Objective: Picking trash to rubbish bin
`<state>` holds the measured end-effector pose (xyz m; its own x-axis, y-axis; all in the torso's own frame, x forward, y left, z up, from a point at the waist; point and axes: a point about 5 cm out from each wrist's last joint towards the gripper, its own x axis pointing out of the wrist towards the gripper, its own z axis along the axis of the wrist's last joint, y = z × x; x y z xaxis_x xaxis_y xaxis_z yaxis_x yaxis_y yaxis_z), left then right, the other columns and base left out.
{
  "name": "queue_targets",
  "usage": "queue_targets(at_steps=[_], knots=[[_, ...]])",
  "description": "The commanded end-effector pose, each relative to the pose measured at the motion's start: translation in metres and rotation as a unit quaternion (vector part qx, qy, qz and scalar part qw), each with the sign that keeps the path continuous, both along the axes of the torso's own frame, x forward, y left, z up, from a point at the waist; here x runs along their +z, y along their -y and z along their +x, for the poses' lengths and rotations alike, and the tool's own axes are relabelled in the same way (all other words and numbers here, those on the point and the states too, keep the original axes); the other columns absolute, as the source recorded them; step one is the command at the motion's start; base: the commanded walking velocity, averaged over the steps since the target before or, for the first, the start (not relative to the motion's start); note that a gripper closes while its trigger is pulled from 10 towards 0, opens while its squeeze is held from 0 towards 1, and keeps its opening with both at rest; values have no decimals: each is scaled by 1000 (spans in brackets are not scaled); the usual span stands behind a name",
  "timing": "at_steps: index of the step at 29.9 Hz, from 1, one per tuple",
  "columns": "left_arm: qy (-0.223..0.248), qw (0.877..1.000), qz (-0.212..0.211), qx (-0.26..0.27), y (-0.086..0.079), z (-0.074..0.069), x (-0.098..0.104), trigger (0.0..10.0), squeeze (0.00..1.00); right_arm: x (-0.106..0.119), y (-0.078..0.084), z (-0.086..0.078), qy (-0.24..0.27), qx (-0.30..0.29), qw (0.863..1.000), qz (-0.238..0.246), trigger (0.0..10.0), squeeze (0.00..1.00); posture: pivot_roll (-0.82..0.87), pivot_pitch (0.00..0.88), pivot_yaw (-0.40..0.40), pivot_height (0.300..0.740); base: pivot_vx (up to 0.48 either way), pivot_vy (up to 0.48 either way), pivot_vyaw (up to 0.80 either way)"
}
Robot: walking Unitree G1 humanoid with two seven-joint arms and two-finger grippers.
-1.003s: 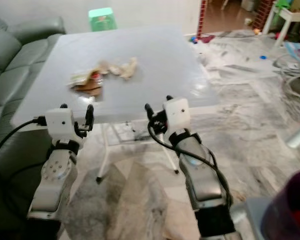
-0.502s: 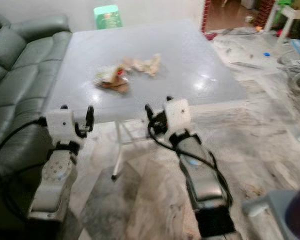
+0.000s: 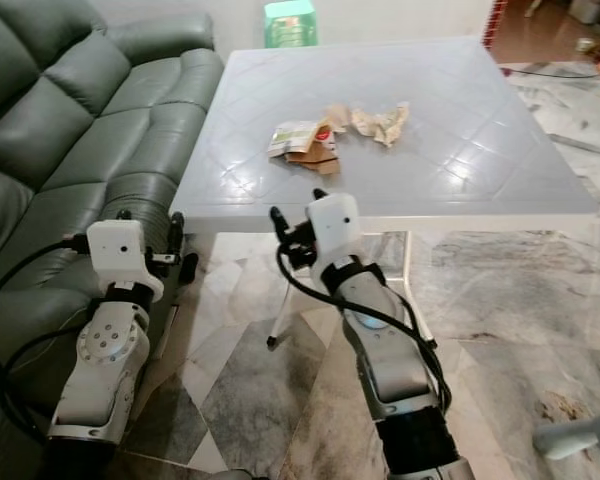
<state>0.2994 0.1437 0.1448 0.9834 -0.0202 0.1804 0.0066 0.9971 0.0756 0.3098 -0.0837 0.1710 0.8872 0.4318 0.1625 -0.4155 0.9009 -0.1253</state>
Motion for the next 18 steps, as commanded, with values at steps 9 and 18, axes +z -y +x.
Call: queue_targets(at_steps=[9, 18], knots=[[-2, 1000, -3, -2, -2, 0, 1, 10000, 0, 2, 1, 1, 4, -6, 1000, 1, 10000, 0, -42, 64, 53, 740, 0, -464, 0], [-2, 1000, -4, 0, -4, 1, 1, 10000, 0, 2, 0, 2, 6, -4, 1000, 1, 10000, 0, -40, 59, 52, 740, 0, -469, 0]])
